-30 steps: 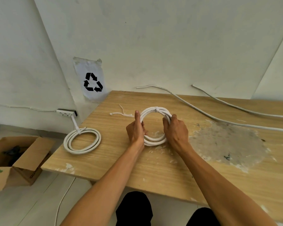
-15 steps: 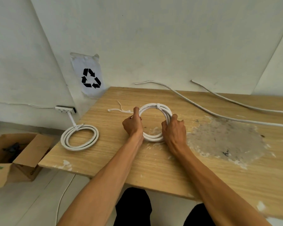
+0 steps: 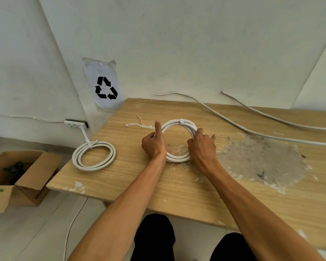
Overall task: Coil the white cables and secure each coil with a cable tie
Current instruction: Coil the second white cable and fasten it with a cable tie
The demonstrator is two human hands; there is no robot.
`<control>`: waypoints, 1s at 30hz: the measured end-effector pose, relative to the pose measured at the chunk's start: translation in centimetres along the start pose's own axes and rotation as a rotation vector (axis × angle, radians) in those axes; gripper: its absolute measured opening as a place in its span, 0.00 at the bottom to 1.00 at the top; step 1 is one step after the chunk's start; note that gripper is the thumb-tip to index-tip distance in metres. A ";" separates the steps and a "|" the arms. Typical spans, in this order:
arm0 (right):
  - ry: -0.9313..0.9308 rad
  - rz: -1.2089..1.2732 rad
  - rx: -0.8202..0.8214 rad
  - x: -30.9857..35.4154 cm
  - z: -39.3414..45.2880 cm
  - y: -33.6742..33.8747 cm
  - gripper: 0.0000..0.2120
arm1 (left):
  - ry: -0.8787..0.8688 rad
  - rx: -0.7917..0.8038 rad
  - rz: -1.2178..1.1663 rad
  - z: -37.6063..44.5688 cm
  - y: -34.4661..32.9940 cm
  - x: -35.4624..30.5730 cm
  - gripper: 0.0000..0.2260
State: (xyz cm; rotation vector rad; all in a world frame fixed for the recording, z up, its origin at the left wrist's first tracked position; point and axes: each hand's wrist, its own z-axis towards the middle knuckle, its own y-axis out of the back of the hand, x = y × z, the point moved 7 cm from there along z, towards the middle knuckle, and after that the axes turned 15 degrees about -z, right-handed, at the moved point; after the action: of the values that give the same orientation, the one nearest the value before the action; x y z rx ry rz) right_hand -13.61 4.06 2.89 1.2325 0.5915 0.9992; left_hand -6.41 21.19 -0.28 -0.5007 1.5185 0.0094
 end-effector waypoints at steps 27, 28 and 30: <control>0.360 -0.077 0.160 13.1 0.1 -0.1 0.18 | -0.467 0.346 1.209 7.0 9.1 -6.7 0.29; 0.364 -0.098 0.173 13.5 0.1 -0.3 0.18 | -0.482 0.353 1.210 6.8 9.4 -6.6 0.29; 0.357 -0.121 0.203 13.5 0.1 -0.8 0.17 | -0.482 0.358 1.211 6.6 9.5 -6.4 0.28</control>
State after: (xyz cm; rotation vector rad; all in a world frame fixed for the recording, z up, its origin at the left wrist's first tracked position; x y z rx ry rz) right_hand -6.86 15.78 3.95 1.1848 1.0557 1.0845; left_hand -3.60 33.77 2.69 0.7110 1.1061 0.7297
